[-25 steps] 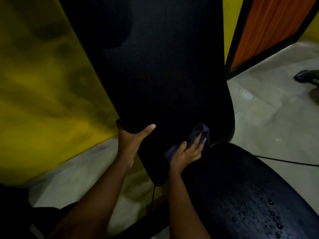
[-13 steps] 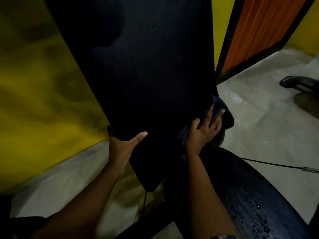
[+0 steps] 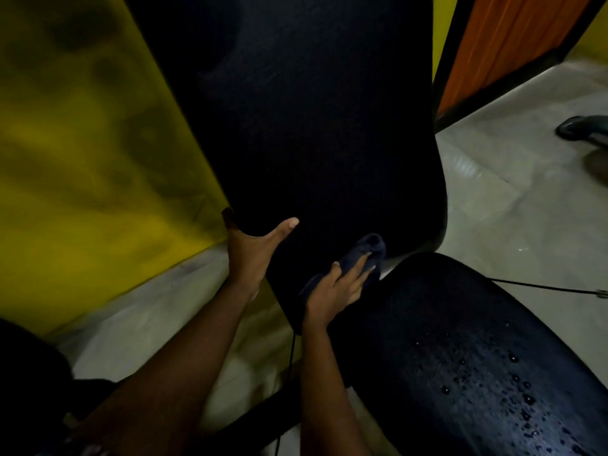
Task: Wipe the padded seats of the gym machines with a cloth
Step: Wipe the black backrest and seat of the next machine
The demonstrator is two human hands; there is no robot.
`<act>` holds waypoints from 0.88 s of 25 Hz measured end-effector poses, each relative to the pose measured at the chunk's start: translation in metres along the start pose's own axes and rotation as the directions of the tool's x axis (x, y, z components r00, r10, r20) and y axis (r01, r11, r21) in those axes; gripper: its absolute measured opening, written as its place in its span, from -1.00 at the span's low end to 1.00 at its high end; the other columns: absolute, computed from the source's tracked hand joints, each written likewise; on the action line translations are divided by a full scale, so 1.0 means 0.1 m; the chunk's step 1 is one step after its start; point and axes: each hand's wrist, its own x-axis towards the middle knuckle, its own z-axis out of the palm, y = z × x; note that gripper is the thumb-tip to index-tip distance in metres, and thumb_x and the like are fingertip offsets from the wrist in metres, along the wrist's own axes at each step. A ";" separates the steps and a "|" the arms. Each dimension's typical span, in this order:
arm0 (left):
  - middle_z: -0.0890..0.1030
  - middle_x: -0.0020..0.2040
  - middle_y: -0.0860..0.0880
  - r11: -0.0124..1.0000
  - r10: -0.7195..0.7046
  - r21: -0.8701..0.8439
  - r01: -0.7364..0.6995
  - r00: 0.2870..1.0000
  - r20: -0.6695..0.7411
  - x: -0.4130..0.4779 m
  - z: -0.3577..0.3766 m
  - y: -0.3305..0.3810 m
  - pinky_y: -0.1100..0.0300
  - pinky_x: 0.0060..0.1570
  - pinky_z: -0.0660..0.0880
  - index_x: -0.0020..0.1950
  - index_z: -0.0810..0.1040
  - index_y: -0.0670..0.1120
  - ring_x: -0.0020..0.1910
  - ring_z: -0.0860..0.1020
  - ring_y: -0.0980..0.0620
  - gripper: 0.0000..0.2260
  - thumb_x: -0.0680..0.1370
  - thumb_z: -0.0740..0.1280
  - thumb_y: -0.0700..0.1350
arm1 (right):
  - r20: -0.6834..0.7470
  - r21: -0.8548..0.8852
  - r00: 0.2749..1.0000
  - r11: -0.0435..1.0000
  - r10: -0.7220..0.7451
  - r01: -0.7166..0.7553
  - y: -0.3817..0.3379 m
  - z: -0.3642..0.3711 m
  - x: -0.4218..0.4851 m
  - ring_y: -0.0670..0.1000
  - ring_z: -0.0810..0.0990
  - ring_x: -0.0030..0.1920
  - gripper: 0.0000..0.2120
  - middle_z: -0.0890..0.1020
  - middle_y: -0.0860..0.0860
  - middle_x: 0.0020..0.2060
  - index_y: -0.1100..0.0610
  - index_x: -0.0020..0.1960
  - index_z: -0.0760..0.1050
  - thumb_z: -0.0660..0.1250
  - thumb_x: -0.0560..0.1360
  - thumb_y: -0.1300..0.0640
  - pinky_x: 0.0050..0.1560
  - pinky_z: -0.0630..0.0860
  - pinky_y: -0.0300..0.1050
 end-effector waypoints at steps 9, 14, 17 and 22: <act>0.43 0.21 0.00 0.999 -0.044 0.019 0.044 0.998 0.035 0.04 -0.03 -0.09 0.57 0.02 0.38 0.36 0.26 -0.18 0.20 0.41 0.11 -0.28 0.32 0.55 -0.10 | -0.043 0.034 0.999 0.999 0.024 -0.023 -0.09 -0.09 0.47 0.15 0.08 0.49 -0.52 0.04 0.19 0.51 0.14 0.51 0.06 0.10 0.62 0.21 0.38 0.00 -0.16; 0.34 0.39 -0.07 0.995 -0.100 0.007 0.100 0.994 0.050 0.04 -0.02 -0.06 0.21 0.32 0.34 0.49 0.08 -0.23 0.37 0.34 0.02 -0.06 0.30 0.54 -0.01 | 0.004 -0.071 0.999 0.996 -0.054 0.054 -0.12 0.06 -0.21 0.21 0.16 0.41 -0.52 0.05 0.11 0.52 0.03 0.49 0.12 0.12 0.61 0.16 0.39 0.07 -0.05; 0.37 0.33 -0.03 0.992 -0.124 0.015 0.123 0.987 0.104 -0.08 -0.14 0.14 0.32 0.16 0.37 0.49 0.10 -0.20 0.28 0.37 0.10 -0.21 0.41 0.48 -0.10 | 0.138 -0.041 0.959 0.966 -0.247 0.254 -0.36 -0.03 -0.68 0.15 0.20 0.38 -0.48 0.12 0.06 0.51 -0.04 0.46 0.16 0.07 0.51 0.14 0.35 0.19 -0.05; 0.24 0.50 -0.06 0.987 -0.154 -0.024 0.158 0.982 0.105 -0.31 -0.47 0.54 0.18 0.21 0.36 0.53 0.10 -0.08 0.45 0.29 -0.04 -0.36 0.54 0.30 0.01 | 0.231 0.151 0.892 0.920 -0.389 0.362 -1.02 -0.47 -0.58 0.15 0.40 0.30 -0.45 0.38 0.12 0.39 0.04 0.43 0.27 0.04 0.43 0.07 0.32 0.33 -0.01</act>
